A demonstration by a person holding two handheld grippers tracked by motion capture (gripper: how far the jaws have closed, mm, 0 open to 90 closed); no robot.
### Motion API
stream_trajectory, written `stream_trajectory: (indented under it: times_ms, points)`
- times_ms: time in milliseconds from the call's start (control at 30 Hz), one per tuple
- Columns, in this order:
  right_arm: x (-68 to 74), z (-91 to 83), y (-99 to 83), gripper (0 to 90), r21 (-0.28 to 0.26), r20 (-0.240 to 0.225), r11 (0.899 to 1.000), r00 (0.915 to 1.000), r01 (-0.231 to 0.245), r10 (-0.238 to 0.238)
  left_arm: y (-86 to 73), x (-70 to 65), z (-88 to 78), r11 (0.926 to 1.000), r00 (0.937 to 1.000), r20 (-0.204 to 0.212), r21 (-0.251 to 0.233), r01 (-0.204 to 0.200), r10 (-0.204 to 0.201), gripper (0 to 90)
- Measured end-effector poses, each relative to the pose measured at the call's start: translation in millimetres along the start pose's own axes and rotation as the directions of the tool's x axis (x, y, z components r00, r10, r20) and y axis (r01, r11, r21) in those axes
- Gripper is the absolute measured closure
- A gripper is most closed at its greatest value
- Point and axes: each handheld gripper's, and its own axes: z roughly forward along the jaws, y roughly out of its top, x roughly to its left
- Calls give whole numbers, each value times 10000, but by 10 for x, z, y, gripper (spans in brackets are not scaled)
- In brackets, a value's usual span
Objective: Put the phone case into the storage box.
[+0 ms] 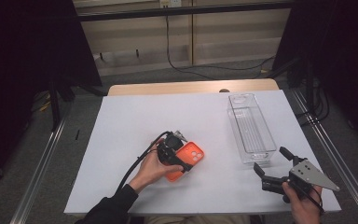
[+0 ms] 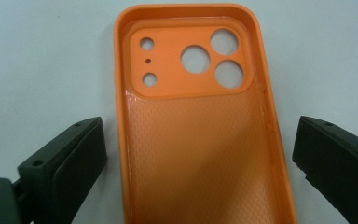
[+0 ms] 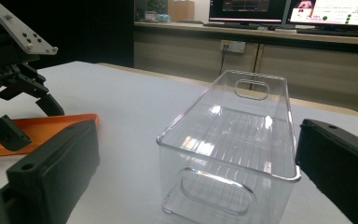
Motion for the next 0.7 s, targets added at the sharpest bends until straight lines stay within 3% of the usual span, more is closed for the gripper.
stream_trajectory:
  times_ms: [167, 333, 700]
  points:
    - [0, 0, 0, 0, 3, -5, 10000, 10000, 2, -2, 4, -33, 19, 10000, 9998, -201, 55, -66, 67, 16]
    - [1, 0, 0, 0, -6, -18, 10000, 10000, 11, -11, 7, -113, 58, 9989, 9953, -876, 254, -383, 404, 22]
    - [0, -3, -3, 0, 12, -52, 10000, 10000, 7, -7, 0, -116, 25, 9993, 9953, -957, 369, -83, 118, 72]
